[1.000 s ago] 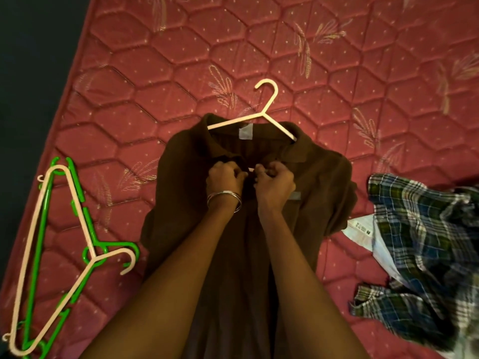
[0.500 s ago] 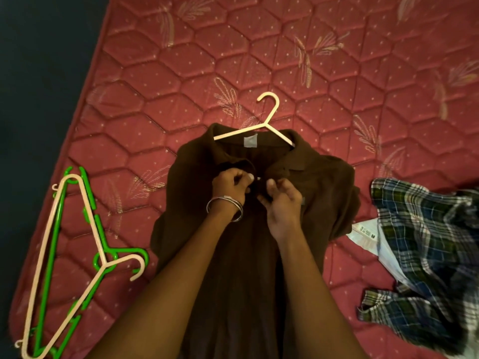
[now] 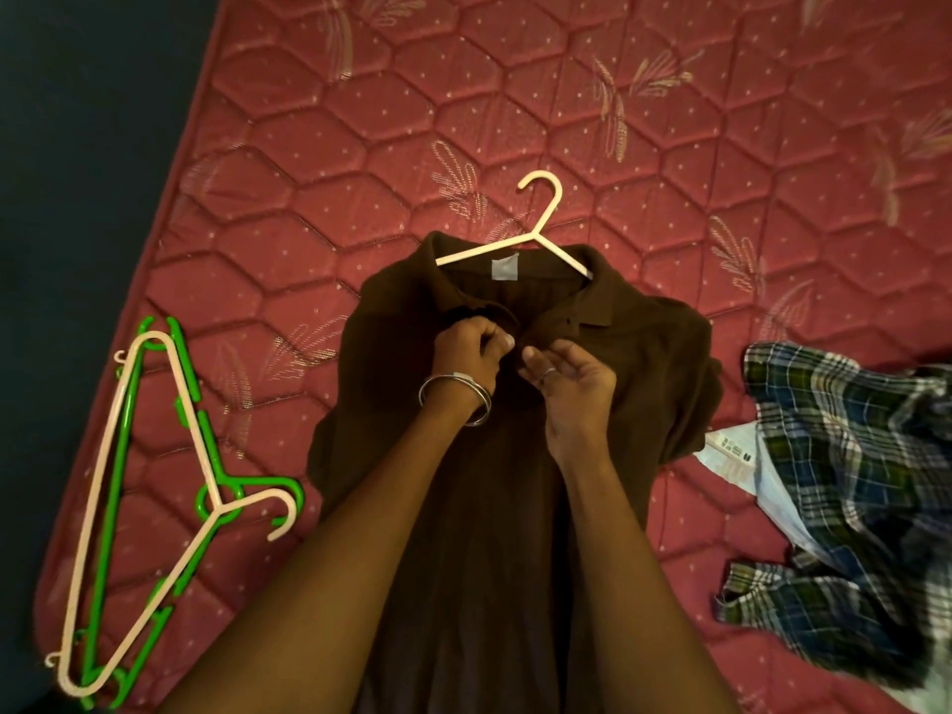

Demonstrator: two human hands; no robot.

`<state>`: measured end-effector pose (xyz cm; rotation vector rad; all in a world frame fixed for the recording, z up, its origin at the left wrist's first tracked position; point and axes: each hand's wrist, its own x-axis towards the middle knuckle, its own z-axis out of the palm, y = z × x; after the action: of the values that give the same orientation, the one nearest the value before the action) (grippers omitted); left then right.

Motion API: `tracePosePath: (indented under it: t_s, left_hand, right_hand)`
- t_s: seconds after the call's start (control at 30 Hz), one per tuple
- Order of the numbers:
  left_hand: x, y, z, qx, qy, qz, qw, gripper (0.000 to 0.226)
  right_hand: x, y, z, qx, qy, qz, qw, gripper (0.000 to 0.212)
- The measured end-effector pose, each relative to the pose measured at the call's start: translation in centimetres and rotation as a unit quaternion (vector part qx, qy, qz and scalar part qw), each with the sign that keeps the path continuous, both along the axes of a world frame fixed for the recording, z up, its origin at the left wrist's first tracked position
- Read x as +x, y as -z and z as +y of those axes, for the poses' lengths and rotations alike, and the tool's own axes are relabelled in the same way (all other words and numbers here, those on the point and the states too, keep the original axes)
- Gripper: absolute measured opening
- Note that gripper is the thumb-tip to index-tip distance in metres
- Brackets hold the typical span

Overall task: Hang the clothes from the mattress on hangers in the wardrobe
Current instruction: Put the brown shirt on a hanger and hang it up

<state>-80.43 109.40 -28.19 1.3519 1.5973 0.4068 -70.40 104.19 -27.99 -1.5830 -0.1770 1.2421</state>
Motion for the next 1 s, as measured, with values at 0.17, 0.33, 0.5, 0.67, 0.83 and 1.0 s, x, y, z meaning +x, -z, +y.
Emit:
tracePosePath:
  t_s: [0.17,0.33,0.5,0.67,0.83,1.0]
  left_hand:
    - [0.1,0.1,0.2,0.0,0.023,0.01,1.0,0.013]
    - [0.2,0.0,0.5,-0.052,0.017,-0.003,0.999,0.015]
    - [0.2,0.0,0.2,-0.081,-0.013,-0.043,0.996,0.02]
    - [0.0,0.3,0.2,-0.096,-0.042,-0.038,0.994,0.017]
    - [0.6,0.9,0.4,-0.081,-0.06,0.023,0.995,0.027]
    - [1.0,0.9,0.1,-0.102,0.008,0.07,0.992,0.026]
  right_hand:
    - [0.0,0.2,0.0,0.0,-0.071,-0.111,0.991,0.03]
    - [1.0,0.3,0.1,0.036,-0.133,-0.13,0.982,0.019]
    - [1.0,1.1,1.2,0.021,-0.165,-0.226,0.96,0.018]
    - [0.4,1.6,0.8,0.031,-0.162,-0.236,0.958,0.017]
    - [0.0,1.7,0.4,0.055,-0.148,-0.212,0.964,0.024]
    - [-0.6,1.7,0.4,0.001,-0.073,-0.089,0.993,0.022]
